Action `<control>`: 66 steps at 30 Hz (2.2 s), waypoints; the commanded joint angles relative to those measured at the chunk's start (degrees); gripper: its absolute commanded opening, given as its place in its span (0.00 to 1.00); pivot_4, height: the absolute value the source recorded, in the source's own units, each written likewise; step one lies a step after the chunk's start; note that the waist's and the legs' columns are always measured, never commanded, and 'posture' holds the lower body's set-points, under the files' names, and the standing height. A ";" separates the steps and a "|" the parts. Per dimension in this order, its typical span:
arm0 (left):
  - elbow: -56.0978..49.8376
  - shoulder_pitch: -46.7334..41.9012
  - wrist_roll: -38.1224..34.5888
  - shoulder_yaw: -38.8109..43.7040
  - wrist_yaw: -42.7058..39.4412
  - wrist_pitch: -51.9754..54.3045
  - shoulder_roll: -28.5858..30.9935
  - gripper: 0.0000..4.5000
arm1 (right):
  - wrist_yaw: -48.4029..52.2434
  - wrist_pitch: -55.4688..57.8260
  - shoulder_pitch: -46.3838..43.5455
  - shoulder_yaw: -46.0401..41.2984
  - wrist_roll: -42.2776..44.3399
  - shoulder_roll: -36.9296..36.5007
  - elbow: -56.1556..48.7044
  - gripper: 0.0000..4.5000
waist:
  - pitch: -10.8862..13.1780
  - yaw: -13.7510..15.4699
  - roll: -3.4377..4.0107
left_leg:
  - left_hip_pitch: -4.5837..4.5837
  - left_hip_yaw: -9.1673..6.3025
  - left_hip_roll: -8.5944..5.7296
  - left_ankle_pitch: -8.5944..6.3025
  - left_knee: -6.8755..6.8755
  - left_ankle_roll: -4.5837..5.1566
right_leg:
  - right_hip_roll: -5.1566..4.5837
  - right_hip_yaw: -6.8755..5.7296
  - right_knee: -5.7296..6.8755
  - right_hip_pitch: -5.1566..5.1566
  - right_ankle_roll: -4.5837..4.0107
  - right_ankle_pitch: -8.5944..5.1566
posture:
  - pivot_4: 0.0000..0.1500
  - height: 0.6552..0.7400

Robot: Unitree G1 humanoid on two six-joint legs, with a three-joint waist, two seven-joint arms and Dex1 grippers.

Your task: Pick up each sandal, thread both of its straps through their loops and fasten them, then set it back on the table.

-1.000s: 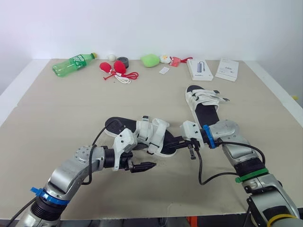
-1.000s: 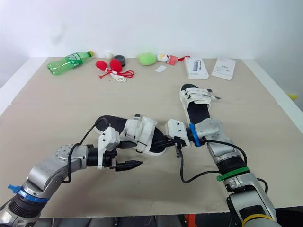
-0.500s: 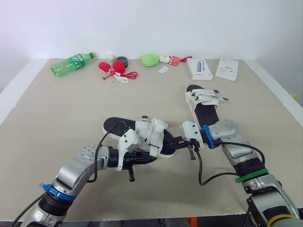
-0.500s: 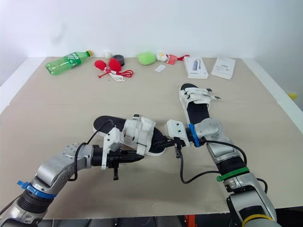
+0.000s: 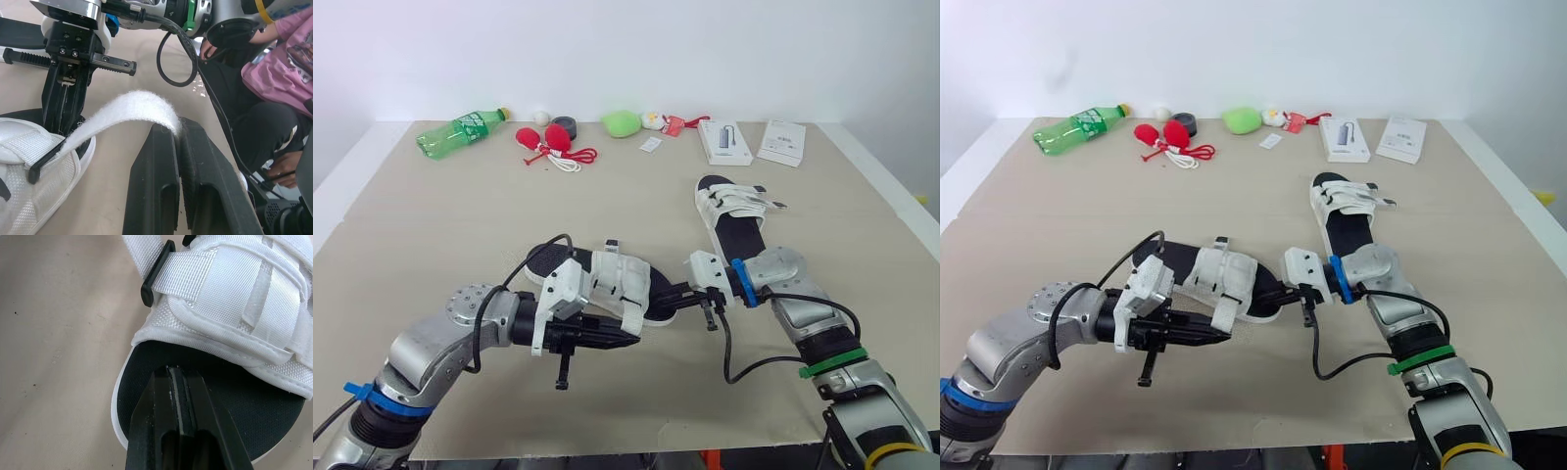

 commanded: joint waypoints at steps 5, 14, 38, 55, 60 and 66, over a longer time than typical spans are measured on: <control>-4.18 -2.10 -0.67 -0.66 -1.11 -2.13 -0.32 0.01 | 0.27 0.02 0.25 1.46 -2.00 -0.28 2.27 0.00 | 0.00 -0.01 0.00 | 0.00 0.00 0.00 0.00 -0.01 0.00 | 0.01 0.00 0.00 -0.01 0.00 -0.01 | 1.00 1.00; -1.42 -4.40 2.73 -1.50 -1.12 -4.72 -0.50 0.50 | 0.25 0.05 0.42 1.34 -1.94 -0.57 2.16 0.00 | 0.00 0.00 0.00 | 0.01 -0.01 0.00 0.01 0.00 0.01 | 0.00 0.00 0.00 0.02 -0.01 0.00 | 1.00 1.00; 29.75 -7.78 50.15 -7.41 1.42 -93.70 3.97 0.81 | 1.48 -0.69 -0.41 1.58 -1.87 -0.57 2.97 0.00 | -0.04 0.21 0.04 | 0.01 0.14 0.01 0.02 -0.06 0.03 | -0.07 0.11 -0.03 -0.01 -0.07 0.01 | 1.00 1.00; 34.33 -13.51 50.98 -17.60 4.11 -96.25 -0.64 0.30 | 0.22 1.47 1.94 0.66 -1.52 -2.34 -0.52 0.00 | -0.07 0.78 0.08 | 0.05 0.13 0.01 0.04 -0.06 0.07 | 0.01 0.15 0.02 0.06 0.04 0.03 | 1.00 1.00; 32.72 -12.41 43.98 -17.05 3.79 -88.24 -0.93 0.03 | 0.17 1.45 1.52 0.73 -1.68 -2.44 -0.04 0.00 | -0.08 0.89 0.08 | 0.06 0.12 0.01 0.05 -0.05 0.07 | 0.00 0.15 0.03 0.08 0.04 0.03 | 1.00 1.00; 24.81 -11.43 21.50 -14.87 -0.75 -59.59 -0.97 0.03 | 0.10 1.16 0.79 0.97 -1.84 -1.98 0.80 0.00 | -0.07 0.90 0.08 | 0.07 0.11 0.01 0.05 -0.05 0.09 | 0.01 0.14 0.05 0.09 0.04 0.03 | 1.00 1.00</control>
